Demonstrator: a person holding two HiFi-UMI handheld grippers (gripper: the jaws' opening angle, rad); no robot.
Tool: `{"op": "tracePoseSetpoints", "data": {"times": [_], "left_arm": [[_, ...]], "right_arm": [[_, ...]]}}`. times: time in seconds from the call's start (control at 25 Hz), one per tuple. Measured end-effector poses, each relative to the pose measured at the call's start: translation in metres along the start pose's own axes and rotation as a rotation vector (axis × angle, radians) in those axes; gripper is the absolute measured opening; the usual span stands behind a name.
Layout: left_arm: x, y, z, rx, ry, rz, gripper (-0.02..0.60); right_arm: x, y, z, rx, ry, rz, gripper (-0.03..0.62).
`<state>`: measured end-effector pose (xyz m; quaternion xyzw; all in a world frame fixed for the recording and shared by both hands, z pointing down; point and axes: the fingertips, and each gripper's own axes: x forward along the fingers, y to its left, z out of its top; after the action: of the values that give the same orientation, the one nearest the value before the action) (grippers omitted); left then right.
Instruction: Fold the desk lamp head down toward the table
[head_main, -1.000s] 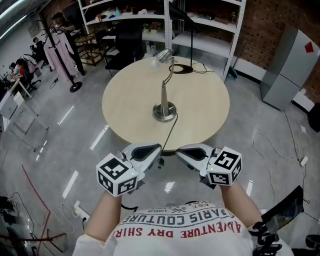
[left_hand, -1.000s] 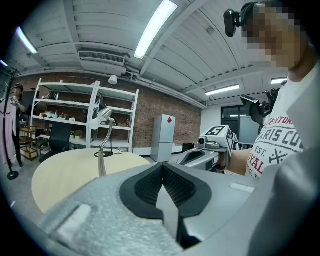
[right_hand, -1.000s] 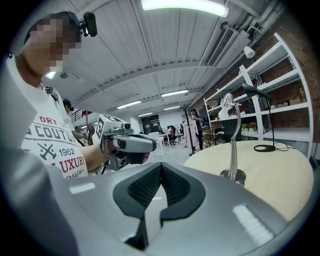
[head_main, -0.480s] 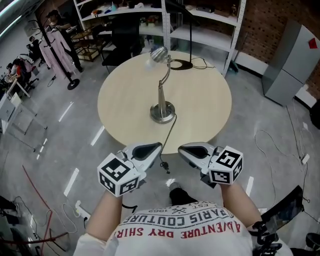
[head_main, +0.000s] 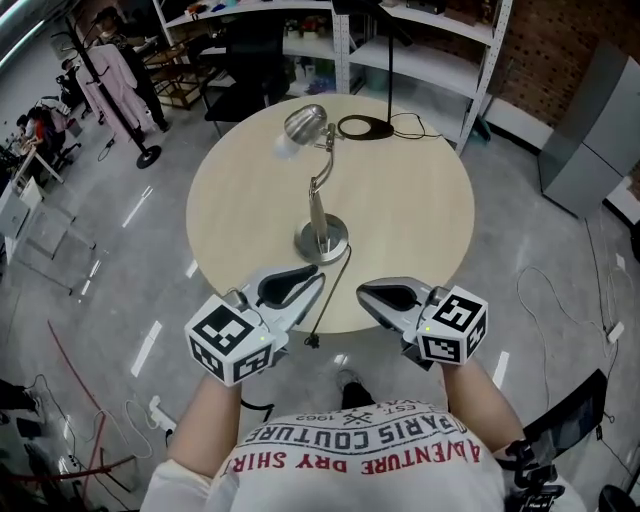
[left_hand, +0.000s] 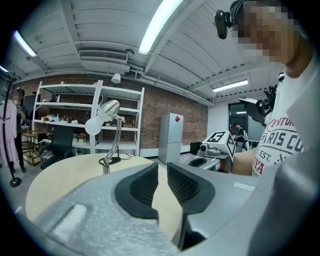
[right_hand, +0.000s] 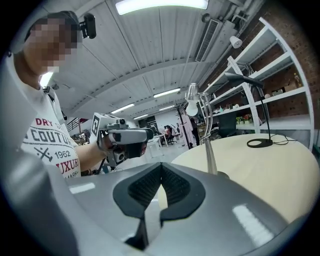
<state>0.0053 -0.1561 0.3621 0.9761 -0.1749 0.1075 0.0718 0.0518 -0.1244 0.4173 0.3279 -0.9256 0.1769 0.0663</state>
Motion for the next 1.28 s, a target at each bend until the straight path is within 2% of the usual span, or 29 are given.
{"op": "tracePoseSetpoints", "data": {"times": [0.16,0.36,0.48,0.6,0.8,0.92,1.08,1.28], "left_arm": [[0.014,0.025,0.006,0.012,0.01,0.04,0.1],[0.026,0.065,0.026,0.033,0.037,0.128,0.177],[0.024,0.085,0.05,0.045,0.011,0.187,0.209],[0.017,0.098,0.076,0.087,-0.011,0.238,0.235],[0.018,0.124,0.115,0.17,0.008,0.287,0.278],[0.03,0.136,0.136,0.231,0.019,0.291,0.279],[0.057,0.148,0.15,0.292,0.059,0.256,0.279],[0.074,0.153,0.153,0.314,0.106,0.2,0.278]], "right_arm": [[0.007,-0.026,0.004,0.0,0.006,0.019,-0.002],[0.01,-0.058,0.016,-0.023,0.009,0.057,-0.002],[0.013,-0.069,0.027,-0.051,0.0,0.08,-0.002],[0.016,-0.072,0.037,-0.086,-0.003,0.09,-0.002],[0.018,-0.072,0.041,-0.086,-0.011,0.104,-0.002],[0.023,-0.081,0.044,-0.093,-0.008,0.095,-0.002],[0.027,-0.091,0.047,-0.107,-0.005,0.079,-0.002],[0.024,-0.101,0.06,-0.106,-0.017,0.046,-0.002]]}}
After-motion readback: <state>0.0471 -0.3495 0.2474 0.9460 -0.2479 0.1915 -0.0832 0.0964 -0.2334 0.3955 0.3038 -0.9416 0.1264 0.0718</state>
